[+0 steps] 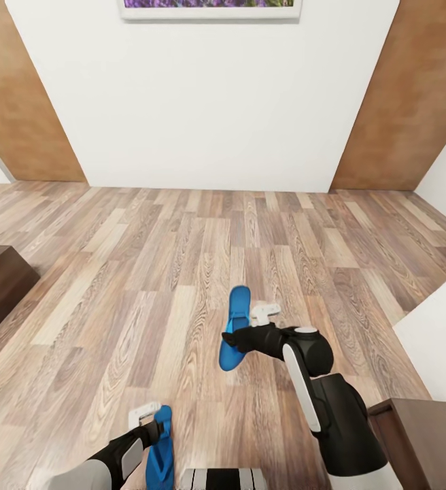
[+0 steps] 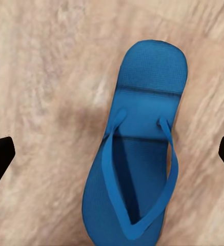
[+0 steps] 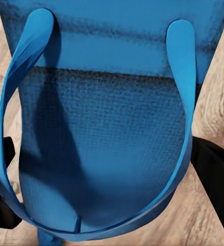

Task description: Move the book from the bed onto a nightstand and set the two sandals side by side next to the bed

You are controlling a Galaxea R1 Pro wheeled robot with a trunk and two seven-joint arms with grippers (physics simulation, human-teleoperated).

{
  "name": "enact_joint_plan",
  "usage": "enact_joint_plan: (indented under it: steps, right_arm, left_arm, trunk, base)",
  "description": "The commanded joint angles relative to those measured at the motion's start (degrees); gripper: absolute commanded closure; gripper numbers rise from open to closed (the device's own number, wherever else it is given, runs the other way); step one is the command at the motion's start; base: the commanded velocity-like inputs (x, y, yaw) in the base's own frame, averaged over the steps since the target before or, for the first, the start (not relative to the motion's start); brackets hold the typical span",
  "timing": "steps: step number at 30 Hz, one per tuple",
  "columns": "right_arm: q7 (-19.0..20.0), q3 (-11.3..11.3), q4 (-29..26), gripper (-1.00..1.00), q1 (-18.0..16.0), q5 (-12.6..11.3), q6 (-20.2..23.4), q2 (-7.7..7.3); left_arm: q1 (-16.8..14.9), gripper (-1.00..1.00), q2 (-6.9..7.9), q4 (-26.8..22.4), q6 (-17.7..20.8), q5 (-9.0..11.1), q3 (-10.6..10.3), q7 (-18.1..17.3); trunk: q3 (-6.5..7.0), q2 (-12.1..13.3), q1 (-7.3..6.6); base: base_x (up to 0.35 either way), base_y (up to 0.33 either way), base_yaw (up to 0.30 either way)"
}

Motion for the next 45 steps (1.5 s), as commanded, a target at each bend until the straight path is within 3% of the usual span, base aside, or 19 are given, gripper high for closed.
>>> enact_joint_plan:
  steps: [1,11,17,45]
  right_arm:
    - [0.6,-0.3,0.0,1.0,0.0,-0.2,0.3,-0.01]
    - [2.7,-2.2,0.0,1.0,0.0,-0.2,0.3,-0.15]
    - [2.9,-2.3,0.0,1.0,0.0,-0.3,0.3,-0.17]
    - [3.0,-2.4,0.0,1.0,0.0,-0.3,0.3,-0.17]
  left_arm:
    - [0.0,-1.0,-0.04,-0.1,0.1,-0.5,0.3,0.1]
    - [0.0,-1.0,-0.23,-0.1,0.1,-0.5,0.3,0.1]
    - [0.0,-1.0,-0.5,-0.1,0.0,-0.5,0.3,0.1]
    - [-0.1,-1.0,-1.68,0.0,-0.1,-0.5,0.2,0.1]
  trunk:
    - [-0.27,0.0,0.01]
    - [-0.27,0.0,0.01]
    - [-1.38,-0.1,0.14]
    - [-1.38,-0.1,0.14]
  base:
    - [0.0,0.0,0.0]
    - [0.0,0.0,0.0]
    - [0.0,0.0,0.0]
    - [0.0,0.0,0.0]
